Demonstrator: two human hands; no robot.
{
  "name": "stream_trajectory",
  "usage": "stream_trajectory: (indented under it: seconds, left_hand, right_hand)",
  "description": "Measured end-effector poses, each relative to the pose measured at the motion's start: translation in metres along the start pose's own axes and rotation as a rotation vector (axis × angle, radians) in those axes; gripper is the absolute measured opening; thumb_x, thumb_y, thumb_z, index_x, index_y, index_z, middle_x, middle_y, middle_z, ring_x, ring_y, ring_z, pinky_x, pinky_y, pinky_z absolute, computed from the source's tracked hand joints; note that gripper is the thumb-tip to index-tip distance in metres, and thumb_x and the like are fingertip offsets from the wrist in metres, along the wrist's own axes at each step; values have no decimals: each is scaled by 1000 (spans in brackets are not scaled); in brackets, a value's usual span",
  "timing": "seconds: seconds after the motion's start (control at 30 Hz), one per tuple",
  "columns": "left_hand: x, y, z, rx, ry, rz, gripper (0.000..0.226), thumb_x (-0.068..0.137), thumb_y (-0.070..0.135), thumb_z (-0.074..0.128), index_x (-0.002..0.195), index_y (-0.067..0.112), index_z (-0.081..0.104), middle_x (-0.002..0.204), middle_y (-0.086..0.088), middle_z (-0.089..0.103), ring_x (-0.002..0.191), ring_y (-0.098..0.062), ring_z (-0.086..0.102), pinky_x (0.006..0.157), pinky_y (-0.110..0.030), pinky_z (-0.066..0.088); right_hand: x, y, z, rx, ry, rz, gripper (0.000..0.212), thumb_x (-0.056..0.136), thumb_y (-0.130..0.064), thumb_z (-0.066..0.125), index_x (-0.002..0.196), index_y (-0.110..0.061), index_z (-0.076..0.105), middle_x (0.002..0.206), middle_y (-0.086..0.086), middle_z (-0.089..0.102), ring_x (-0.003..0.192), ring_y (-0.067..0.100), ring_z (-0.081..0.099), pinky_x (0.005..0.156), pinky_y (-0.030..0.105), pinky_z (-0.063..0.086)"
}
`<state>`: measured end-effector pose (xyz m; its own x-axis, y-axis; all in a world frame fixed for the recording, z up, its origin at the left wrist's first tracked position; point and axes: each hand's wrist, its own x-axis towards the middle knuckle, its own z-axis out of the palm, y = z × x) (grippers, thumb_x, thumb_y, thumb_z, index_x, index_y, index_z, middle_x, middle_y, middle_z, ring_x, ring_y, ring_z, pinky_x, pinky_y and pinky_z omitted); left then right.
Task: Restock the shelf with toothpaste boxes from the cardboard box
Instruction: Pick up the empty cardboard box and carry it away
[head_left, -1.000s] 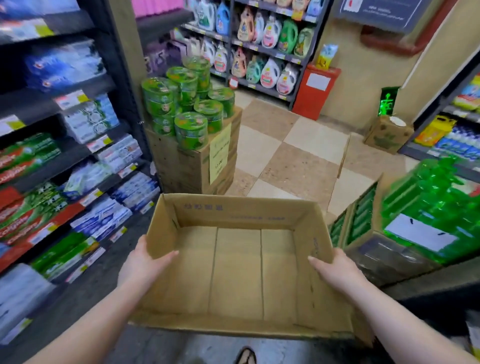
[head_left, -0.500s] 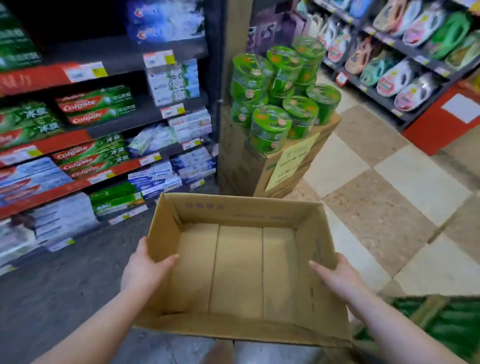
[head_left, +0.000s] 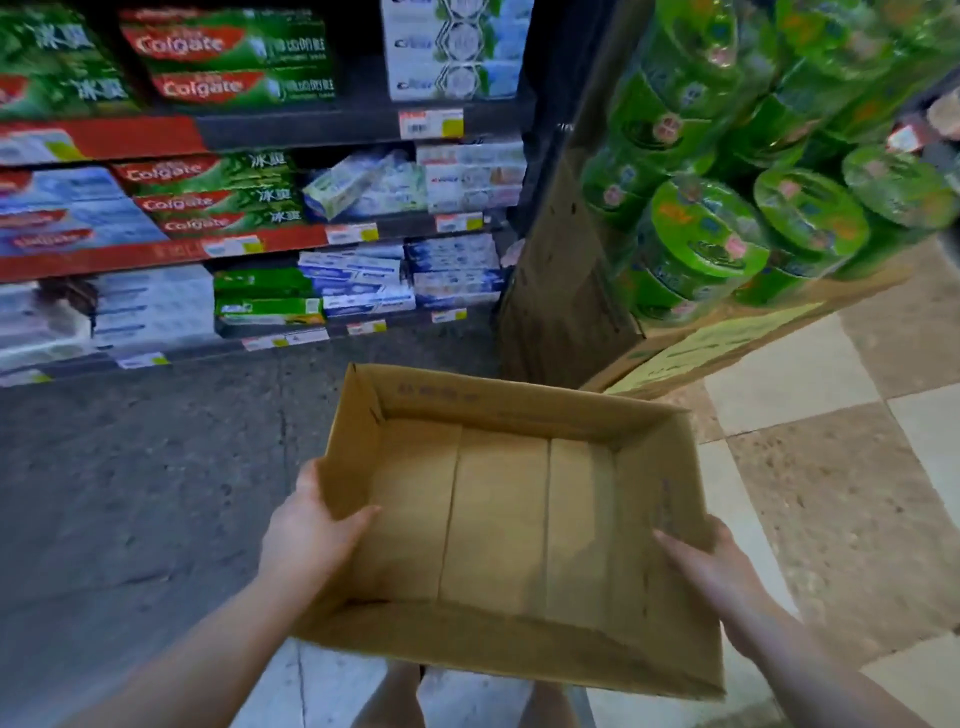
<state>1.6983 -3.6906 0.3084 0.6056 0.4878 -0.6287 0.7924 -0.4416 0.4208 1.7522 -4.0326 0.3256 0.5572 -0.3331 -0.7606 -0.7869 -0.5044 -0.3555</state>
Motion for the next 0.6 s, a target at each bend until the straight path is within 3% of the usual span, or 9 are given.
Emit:
stream_trajectory:
  seconds: [0.27, 0.47, 0.6]
  left_hand:
    - [61, -9, 133, -74, 33, -126, 82, 73, 43, 70, 139, 25, 24, 126, -11, 57, 112, -33, 56, 92, -44, 50]
    - [108, -34, 243, -56, 57, -250, 82, 75, 41, 69, 139, 17, 25, 129, -17, 53, 115, -37, 53, 93, -47, 48]
    - [137, -57, 308, 15, 39, -328, 84, 76, 42, 67, 141, 19, 18, 126, -19, 52, 108, -38, 56, 82, -45, 52]
  right_hand:
    - [157, 24, 12, -81, -134, 7, 65, 84, -33, 62, 137, -20, 28, 132, 13, 49, 111, 37, 52, 93, 50, 44]
    - [274, 53, 28, -87, -203, -4, 55, 87, -19, 60, 134, -17, 32, 115, 10, 53, 94, 31, 54, 79, 42, 47]
    - [346, 75, 53, -116, -189, 13, 57, 85, -8, 58, 135, -19, 33, 116, 13, 54, 95, 34, 56, 78, 42, 49]
